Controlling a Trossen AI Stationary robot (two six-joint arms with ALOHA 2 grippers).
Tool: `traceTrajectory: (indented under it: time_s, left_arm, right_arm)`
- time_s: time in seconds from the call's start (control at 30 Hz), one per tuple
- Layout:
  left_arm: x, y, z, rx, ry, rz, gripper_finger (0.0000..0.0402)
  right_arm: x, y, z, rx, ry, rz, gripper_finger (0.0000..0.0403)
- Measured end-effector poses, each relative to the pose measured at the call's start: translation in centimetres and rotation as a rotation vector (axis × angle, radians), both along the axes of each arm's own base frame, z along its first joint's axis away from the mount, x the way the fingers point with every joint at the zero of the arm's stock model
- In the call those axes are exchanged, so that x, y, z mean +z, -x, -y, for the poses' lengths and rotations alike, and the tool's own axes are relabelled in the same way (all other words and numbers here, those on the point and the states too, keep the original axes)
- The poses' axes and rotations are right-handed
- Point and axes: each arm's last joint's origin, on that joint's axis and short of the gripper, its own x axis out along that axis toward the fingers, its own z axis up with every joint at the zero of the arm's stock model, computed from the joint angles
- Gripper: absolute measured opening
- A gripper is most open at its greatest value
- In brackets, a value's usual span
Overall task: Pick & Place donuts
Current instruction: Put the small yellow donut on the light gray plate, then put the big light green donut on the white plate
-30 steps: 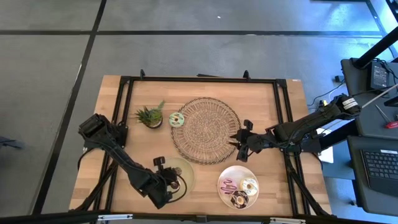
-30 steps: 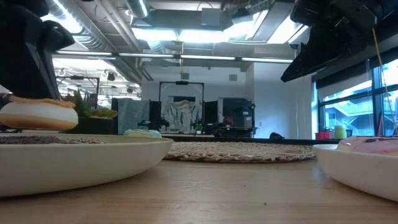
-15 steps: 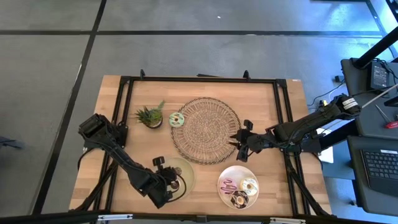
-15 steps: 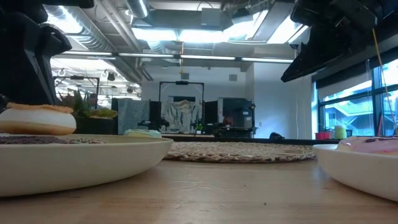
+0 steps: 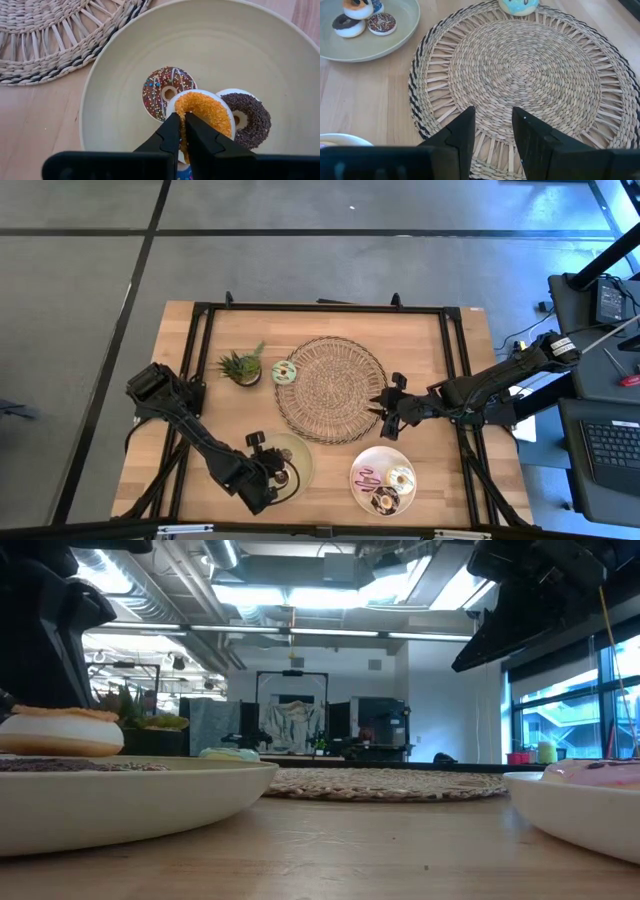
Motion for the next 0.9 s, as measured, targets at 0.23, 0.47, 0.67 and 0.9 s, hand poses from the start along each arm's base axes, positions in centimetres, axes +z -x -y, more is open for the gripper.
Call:
traceTrajectory:
  time_s: [0.23, 0.47, 0.67, 0.9]
  left_arm:
    - [0.0, 0.0, 0.0, 0.004, 0.001, 0.001, 0.0032]
    - [0.0, 0.0, 0.0, 0.016, 0.002, 0.007, 0.0075]
    - [0.4, 0.2, -0.2, 0.017, -0.003, -0.002, 0.0101]
    - [1.0, 0.3, -0.5, 0.015, -0.016, 0.015, 0.0114]
  right_arm:
    - [0.0, 0.0, 0.0, 0.000, 0.000, 0.000, 0.0132]
    - [0.0, 0.0, 0.0, 0.000, 0.000, 0.000, 0.0132]
    - [0.0, 0.0, 0.0, 0.000, 0.000, -0.001, 0.0132]
    - [0.0, 0.0, 0.0, 0.000, 0.002, -0.004, 0.0132]
